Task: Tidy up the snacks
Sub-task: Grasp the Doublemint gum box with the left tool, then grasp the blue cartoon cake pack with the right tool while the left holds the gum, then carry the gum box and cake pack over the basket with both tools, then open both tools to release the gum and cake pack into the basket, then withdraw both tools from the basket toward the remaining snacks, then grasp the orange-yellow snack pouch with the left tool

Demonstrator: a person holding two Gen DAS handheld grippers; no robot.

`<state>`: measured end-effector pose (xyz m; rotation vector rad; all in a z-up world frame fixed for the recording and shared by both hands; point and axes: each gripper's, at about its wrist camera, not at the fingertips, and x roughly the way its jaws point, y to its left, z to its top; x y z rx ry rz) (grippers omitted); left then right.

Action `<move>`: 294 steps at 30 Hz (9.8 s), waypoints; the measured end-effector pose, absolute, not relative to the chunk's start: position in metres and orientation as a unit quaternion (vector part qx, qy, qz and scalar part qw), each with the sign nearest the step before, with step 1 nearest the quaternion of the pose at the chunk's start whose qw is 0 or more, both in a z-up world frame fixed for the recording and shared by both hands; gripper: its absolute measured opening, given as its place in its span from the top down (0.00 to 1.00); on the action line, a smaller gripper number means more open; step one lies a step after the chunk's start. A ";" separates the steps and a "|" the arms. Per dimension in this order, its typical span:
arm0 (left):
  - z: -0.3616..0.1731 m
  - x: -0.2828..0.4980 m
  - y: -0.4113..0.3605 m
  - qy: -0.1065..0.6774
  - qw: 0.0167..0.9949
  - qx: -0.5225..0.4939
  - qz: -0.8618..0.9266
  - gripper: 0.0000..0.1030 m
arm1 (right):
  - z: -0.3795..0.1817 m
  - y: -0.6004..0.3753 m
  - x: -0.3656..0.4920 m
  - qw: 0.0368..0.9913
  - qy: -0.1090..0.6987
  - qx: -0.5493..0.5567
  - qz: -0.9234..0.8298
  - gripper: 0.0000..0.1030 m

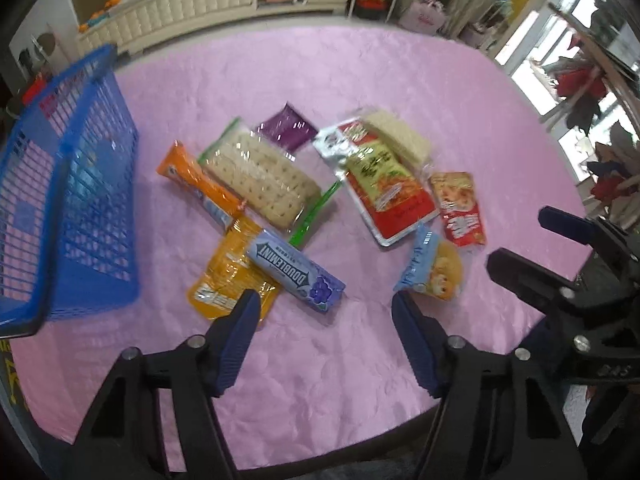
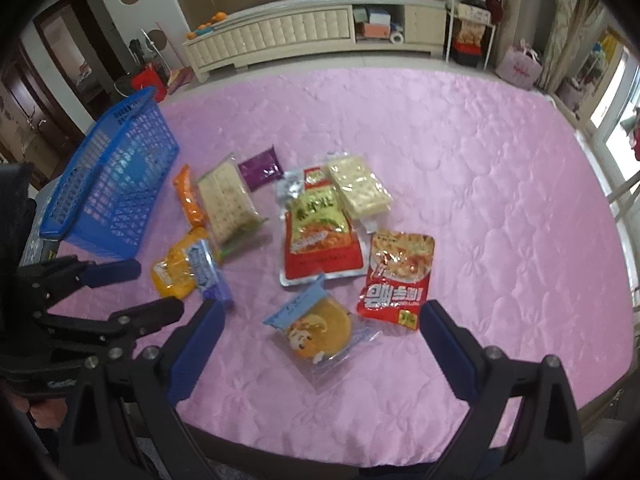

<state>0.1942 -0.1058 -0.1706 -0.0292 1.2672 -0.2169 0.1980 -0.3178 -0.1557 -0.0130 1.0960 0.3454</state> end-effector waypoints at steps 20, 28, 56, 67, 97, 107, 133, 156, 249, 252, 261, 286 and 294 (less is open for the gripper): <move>-0.242 0.241 -0.112 0.640 0.766 -0.005 -0.060 0.61 | -0.195 -0.337 0.221 0.821 0.546 0.023 0.166 0.04; -0.234 0.214 -0.130 0.620 0.775 0.013 -0.123 0.72 | -0.193 -0.341 0.211 0.822 0.541 0.016 0.175 0.04; -0.218 0.156 -0.100 0.600 0.781 -0.052 -0.166 0.72 | -0.233 -0.275 0.199 0.770 0.527 -0.200 0.298 0.43; -0.185 0.144 -0.084 0.560 0.812 -0.057 -0.157 0.72 | -0.195 -0.262 0.180 0.791 0.518 -0.155 0.286 0.44; -0.031 0.161 0.080 0.432 0.895 -0.043 -0.098 0.72 | -0.028 -0.121 0.203 0.842 0.404 -0.120 0.336 0.44; -0.048 0.187 0.139 0.445 0.891 -0.060 -0.061 0.72 | -0.051 -0.047 0.225 0.816 0.425 -0.146 0.362 0.44; -0.070 0.204 0.168 0.466 0.878 -0.091 -0.055 0.72 | -0.087 -0.017 0.260 0.818 0.465 -0.166 0.296 0.10; -0.111 0.273 0.137 0.512 0.853 -0.068 -0.080 0.72 | -0.118 -0.049 0.309 0.835 0.484 -0.128 0.230 0.10; -0.236 0.225 -0.081 0.592 0.770 0.148 -0.185 0.24 | -0.196 -0.285 0.196 0.828 0.546 -0.012 0.127 0.10; -0.238 0.231 -0.078 0.595 0.770 0.130 -0.192 0.24 | -0.195 -0.288 0.196 0.827 0.548 -0.012 0.123 0.10; -0.232 0.224 -0.065 0.610 0.752 0.105 -0.225 0.55 | -0.190 -0.290 0.199 0.833 0.540 0.001 0.118 0.10; -0.204 0.197 -0.099 0.566 0.792 0.115 -0.199 0.88 | -0.179 -0.285 0.201 0.837 0.531 -0.011 0.132 0.10; -0.169 0.196 -0.096 0.545 0.815 0.072 -0.183 0.88 | -0.185 -0.273 0.231 0.826 0.535 -0.032 0.175 0.10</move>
